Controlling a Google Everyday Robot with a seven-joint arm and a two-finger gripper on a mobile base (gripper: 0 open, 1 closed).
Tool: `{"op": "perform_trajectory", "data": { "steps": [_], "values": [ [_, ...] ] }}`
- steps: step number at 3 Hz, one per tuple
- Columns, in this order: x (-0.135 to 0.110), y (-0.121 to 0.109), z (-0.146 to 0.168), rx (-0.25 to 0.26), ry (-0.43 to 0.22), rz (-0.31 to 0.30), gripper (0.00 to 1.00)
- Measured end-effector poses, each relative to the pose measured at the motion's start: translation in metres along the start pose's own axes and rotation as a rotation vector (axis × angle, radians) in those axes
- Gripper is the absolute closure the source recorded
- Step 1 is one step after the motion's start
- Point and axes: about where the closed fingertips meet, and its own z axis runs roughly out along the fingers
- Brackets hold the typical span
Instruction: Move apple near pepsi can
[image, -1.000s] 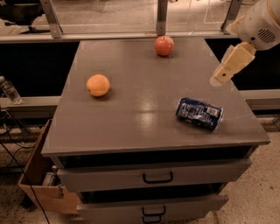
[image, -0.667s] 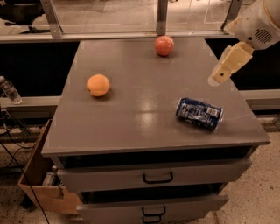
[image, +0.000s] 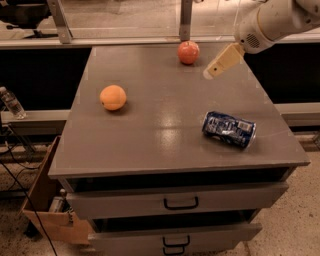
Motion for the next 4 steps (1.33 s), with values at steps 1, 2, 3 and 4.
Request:
{"op": "perform_trajectory", "data": {
  "steps": [1,2,3,4],
  "values": [
    [-0.008,-0.057,0.038,0.086,-0.079,0.090,0.00],
    [-0.015,-0.092,0.078,0.117,-0.137,0.193,0.00],
    [-0.021,-0.112,0.111,0.127,-0.172,0.264,0.00],
    [-0.020,-0.121,0.146,0.127,-0.153,0.318,0.00]
  ]
}}
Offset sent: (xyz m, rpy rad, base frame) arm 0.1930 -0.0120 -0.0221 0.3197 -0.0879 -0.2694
